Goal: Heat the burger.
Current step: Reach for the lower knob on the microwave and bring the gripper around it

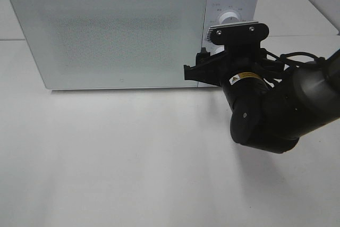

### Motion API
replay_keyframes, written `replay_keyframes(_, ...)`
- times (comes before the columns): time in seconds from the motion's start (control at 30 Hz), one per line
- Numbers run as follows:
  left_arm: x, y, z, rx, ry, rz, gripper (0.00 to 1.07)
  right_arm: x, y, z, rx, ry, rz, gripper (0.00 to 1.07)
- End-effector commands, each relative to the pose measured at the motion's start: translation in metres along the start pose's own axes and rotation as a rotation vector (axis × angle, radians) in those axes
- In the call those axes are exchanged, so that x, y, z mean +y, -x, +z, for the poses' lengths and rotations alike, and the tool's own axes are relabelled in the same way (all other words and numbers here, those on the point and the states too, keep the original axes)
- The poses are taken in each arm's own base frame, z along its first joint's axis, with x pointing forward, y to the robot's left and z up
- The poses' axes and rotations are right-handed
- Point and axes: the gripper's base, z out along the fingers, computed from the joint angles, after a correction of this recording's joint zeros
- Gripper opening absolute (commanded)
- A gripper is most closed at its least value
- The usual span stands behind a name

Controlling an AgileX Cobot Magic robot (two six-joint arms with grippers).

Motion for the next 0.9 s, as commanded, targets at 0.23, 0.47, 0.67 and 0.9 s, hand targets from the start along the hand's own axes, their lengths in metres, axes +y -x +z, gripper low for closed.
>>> replay_keyframes(0.23,-0.001,0.0,-0.002,-0.03,-0.002,-0.003,1.0,-0.005,-0.007,0.017,0.007,-0.003,0.07,0.76)
replay_keyframes(0.47,-0.001,0.0,-0.002,-0.03,-0.002,-0.003,1.0,-0.003,-0.016,0.024,0.024,-0.01,0.06,0.76)
replay_keyframes(0.67,-0.001,0.0,-0.002,-0.03,-0.002,-0.003,1.0,-0.005,-0.014,0.03,0.009,-0.016,0.069,0.76)
replay_keyframes(0.9,-0.001,0.0,-0.002,-0.03,-0.002,-0.003,1.0,-0.007,-0.011,0.034,0.0,-0.019,0.08,0.76)
